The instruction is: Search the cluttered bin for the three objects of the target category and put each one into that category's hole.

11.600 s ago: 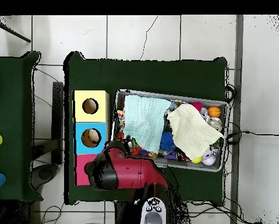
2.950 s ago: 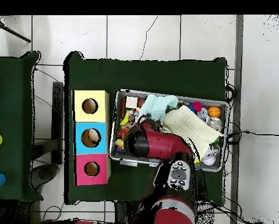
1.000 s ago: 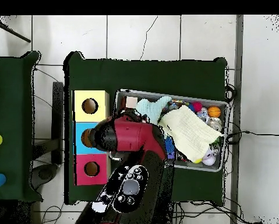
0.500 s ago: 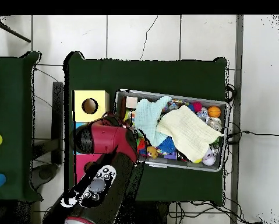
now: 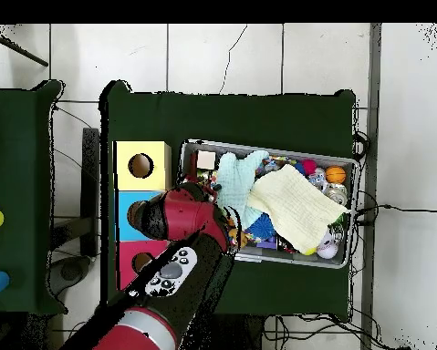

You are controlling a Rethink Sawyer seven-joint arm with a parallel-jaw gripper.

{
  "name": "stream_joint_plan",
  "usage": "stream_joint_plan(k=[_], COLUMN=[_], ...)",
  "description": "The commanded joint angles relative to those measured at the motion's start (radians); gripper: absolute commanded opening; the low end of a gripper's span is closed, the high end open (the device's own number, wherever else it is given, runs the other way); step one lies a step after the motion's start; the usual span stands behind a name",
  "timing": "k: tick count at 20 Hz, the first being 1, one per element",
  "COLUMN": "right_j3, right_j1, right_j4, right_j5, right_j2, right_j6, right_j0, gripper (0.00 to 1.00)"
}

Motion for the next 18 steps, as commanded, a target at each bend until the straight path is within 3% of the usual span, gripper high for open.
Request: stream_joint_plan(k=[1,8,15,18], right_j3=[-0.006,-0.023,-0.021,0.008], right_j1=[0.092,0.125,0.121,0.067], right_j4=[0.055,0.061,0.090,0.068], right_j5=[-0.097,-0.138,0.001,0.089], right_j2=[0.067,0.076,0.022,0.043], right_j6=[0.199,0.177,0.157,0.125], right_j0=[-0.063,-0.095,-0.049,-0.052], gripper=[1.00,1.00,1.00,1.00])
